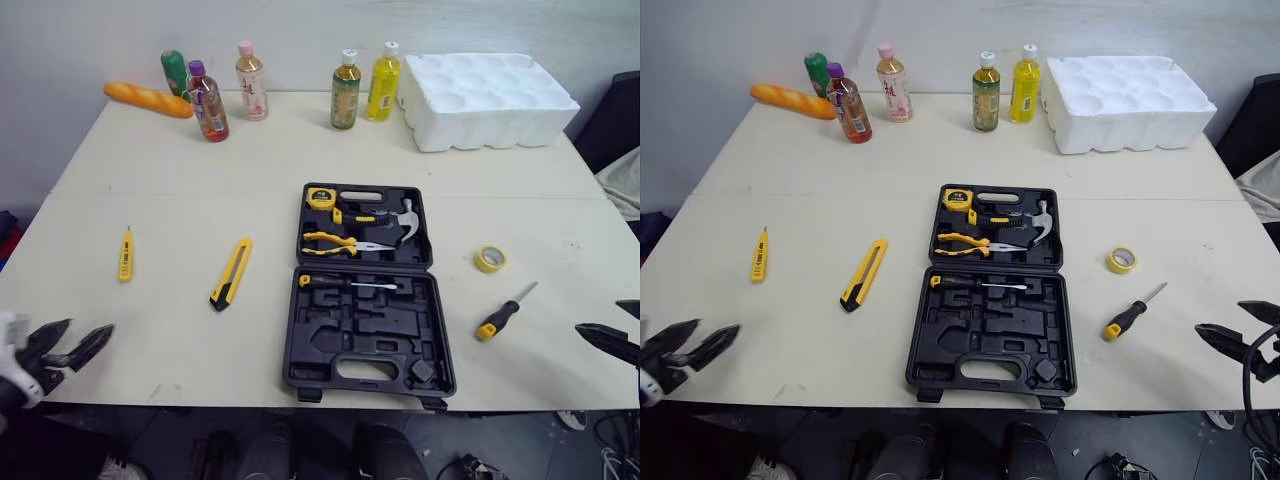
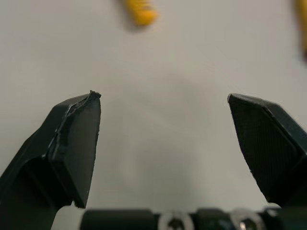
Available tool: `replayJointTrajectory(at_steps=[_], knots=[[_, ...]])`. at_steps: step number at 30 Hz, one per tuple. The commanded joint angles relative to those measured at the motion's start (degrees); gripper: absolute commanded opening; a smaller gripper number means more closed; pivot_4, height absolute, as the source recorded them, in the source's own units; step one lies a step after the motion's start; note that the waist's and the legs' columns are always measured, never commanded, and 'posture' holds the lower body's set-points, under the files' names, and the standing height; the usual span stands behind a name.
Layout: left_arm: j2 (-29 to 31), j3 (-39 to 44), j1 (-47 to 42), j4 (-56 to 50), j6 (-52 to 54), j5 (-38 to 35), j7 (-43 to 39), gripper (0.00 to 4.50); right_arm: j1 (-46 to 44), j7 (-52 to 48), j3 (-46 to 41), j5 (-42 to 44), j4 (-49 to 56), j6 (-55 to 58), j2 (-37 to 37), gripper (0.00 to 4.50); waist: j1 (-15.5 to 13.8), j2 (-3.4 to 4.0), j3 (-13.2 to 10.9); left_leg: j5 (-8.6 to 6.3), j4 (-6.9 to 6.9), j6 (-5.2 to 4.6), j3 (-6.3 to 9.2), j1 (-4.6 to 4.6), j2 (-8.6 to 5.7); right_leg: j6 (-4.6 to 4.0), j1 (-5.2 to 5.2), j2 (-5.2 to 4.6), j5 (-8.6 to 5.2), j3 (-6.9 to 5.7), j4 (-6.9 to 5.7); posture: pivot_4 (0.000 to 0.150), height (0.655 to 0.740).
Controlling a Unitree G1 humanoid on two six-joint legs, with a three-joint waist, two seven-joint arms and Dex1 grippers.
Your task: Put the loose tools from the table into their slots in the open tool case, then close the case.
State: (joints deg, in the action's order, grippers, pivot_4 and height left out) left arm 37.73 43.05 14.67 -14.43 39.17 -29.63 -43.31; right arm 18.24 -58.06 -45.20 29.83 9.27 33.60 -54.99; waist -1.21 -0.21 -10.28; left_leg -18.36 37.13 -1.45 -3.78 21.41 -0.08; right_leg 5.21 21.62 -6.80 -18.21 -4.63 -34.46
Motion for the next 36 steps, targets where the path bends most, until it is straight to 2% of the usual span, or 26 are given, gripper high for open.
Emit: replayJointTrajectory(at_steps=[1, 9, 11, 14, 18, 20, 25, 29, 36], knots=[[4.23, -4.43, -0.84, -8.85, 4.27, -6.71, -4.64, 4.44, -0.67, 4.30, 1.60, 3.95, 9.54, 4.70, 3.05, 4.50, 0.01, 0.00, 0.00, 0.01, 0.00, 0.02, 0.00, 0.00, 0.03, 0.00, 0.00, 0.03, 0.00, 0.00, 0.00, 0.150, 0.7384], [12.59, -16.33, -14.59, -18.12, 11.18, -20.27, -10.07, 4.44, -8.41, 30.73, 4.49, 13.99, 30.64, 27.24, 14.69, 4.50, 0.03, 0.16, -0.05, 0.19, 0.03, 0.22, 0.05, -0.08, 0.06, -0.07, 0.01, 0.06, -0.04, 0.03, -0.28, 0.150, 0.7384], [13.37, -21.40, -22.24, -18.09, 11.36, -22.61, -11.71, 4.44, -13.40, 43.21, 5.64, 15.18, 36.15, 35.65, 22.68, 4.50, 0.04, 0.14, -0.04, 0.20, 0.03, 0.21, 0.04, -0.08, 0.05, -0.08, 0.01, 0.06, -0.04, 0.04, -0.31, 0.150, 0.7384], [11.90, -28.57, -33.17, -15.35, 10.35, -23.39, -14.40, 4.44, -20.66, 56.48, 7.38, 12.46, 42.37, 46.05, 33.67, 4.50, 0.11, 0.17, -0.06, 0.34, 0.05, 0.37, 0.06, -0.02, 0.05, -0.13, 0.18, 0.11, -0.07, 0.03, -0.51, 0.150, 0.7384], [9.30, -36.48, -41.56, -9.74, 7.16, -19.57, -17.95, 4.44, -28.42, 65.49, 8.08, 8.22, 45.28, 53.75, 44.85, 4.50, 1.04, 0.32, -0.05, 0.62, -0.04, 0.00, -0.04, 0.06, -0.04, -0.13, 0.34, 0.15, -0.07, 0.11, -0.64, 0.150, 0.7384], [7.68, -40.40, -45.59, -6.78, 4.83, -16.98, -19.99, 4.44, -31.19, 69.29, 7.56, 4.03, 45.63, 56.81, 48.49, 4.50, 1.26, 0.32, -0.05, 0.65, -0.02, 0.03, -0.04, 0.13, -0.03, -0.14, 0.41, 0.23, -0.07, 0.09, -0.73, 0.150, 0.7384], [2.33, -44.41, -53.24, -3.40, 3.44, -17.09, -22.08, 4.44, -33.28, 73.85, 7.87, -3.36, 44.70, 58.90, 55.67, 4.50, 1.32, 0.29, -0.03, 0.96, 0.21, -0.05, -0.14, 0.85, -0.14, -0.11, 1.12, 0.28, -0.06, 0.16, -1.32, 0.150, 0.7384], [0.62, -45.72, -55.50, -2.61, 2.90, -16.67, -23.32, 4.44, -34.22, 73.94, 9.06, -7.63, 42.90, 57.86, 56.84, 4.50, 1.61, 0.29, -0.03, 1.02, 0.22, -0.06, -0.17, 0.84, -0.15, -0.09, 1.12, 0.35, -0.05, 0.20, -1.36, 0.150, 0.7384], [-1.58, -48.48, -57.81, -1.19, 1.34, -14.29, -24.50, 4.44, -39.03, 72.35, 5.46, -12.22, 39.81, 58.62, 61.12, 4.50, 1.55, 0.29, -0.03, 1.12, 0.19, 0.04, -0.11, 0.79, -0.11, -0.09, 1.13, 0.45, -0.05, 0.23, -1.44, 0.150, 0.7384]])
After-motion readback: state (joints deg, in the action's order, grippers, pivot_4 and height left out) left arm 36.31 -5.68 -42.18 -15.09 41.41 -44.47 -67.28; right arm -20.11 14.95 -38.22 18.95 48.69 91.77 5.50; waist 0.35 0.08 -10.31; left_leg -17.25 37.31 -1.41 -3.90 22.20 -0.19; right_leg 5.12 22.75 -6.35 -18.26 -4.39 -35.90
